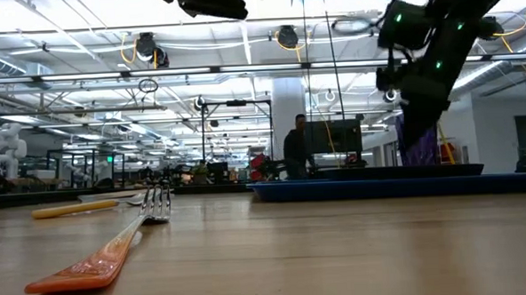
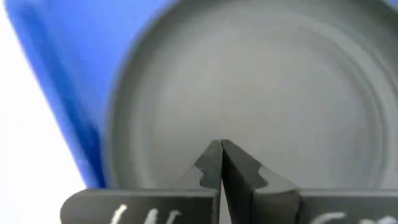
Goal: Pick and place plate/cup/fork/spoon on tray
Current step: Put the orange fork on the blue tray to the left of the black plate
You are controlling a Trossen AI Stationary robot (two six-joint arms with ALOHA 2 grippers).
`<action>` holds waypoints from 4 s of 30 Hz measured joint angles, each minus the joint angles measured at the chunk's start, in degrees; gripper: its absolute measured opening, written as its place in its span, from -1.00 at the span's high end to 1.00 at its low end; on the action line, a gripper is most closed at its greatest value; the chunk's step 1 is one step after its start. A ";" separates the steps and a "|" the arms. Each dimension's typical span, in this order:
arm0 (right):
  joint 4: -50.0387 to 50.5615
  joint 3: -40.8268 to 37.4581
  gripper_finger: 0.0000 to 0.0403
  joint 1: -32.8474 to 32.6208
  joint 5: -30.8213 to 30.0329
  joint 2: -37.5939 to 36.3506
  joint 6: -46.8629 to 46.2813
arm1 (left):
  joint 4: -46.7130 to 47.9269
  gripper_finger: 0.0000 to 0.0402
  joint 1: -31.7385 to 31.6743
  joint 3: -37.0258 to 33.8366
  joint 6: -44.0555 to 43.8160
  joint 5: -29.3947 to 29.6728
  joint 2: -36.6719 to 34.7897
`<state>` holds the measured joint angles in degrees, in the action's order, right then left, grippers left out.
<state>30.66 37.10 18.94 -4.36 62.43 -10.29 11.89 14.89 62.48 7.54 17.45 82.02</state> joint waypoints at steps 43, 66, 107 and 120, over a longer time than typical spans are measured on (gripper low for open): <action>-18.05 0.15 1.00 -22.50 -1.57 -8.82 1.46 | 7.53 0.26 21.25 0.29 -72.65 18.34 17.13; -19.33 0.17 1.00 -28.17 -7.71 -5.40 1.52 | 34.05 0.46 15.51 21.40 -85.86 14.49 28.70; -17.43 0.17 0.58 -28.43 -6.01 -5.42 0.42 | 37.43 0.08 18.17 21.44 -119.76 0.19 33.80; -15.31 0.20 0.58 -28.43 -6.05 -5.42 -1.03 | 36.62 0.08 16.62 21.44 -118.57 -1.74 37.58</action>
<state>15.36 37.30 -9.50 -10.41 57.01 -11.31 48.50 31.51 83.92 -111.03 15.72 119.60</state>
